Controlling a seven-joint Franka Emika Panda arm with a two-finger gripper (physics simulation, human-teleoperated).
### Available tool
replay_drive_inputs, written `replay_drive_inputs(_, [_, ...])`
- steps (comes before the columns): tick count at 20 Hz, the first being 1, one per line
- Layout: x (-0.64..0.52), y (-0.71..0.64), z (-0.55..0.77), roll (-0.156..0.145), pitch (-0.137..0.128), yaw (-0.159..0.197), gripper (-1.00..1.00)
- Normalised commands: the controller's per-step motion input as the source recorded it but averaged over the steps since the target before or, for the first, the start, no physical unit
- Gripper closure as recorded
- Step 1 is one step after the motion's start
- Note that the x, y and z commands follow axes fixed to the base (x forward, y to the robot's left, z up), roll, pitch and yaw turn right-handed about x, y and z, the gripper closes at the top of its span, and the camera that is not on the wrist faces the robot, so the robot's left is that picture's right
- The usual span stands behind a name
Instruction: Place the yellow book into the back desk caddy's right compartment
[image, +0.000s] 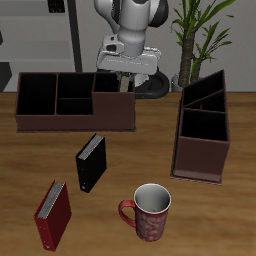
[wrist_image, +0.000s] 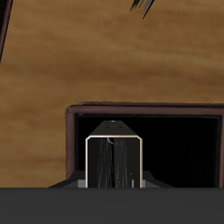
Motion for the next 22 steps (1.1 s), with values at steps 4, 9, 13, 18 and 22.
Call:
replay_drive_inputs(4, [-0.05,-0.06,-0.15,-0.006,0.023,-0.014,1.0])
replay_drive_inputs(9, [-0.03,-0.1,-0.13,-0.017,0.019,-0.002,1.0])
replay_drive_inputs(13, [0.05,-0.12,-0.16,-0.024,0.028,-0.005,1.0])
replay_drive_inputs(18, [0.06,-0.05,-0.23,-0.006,0.087,-0.042,1.0])
replay_drive_inputs(22, [0.01,-0.01,-0.08,0.007,0.025,-0.003,-1.0])
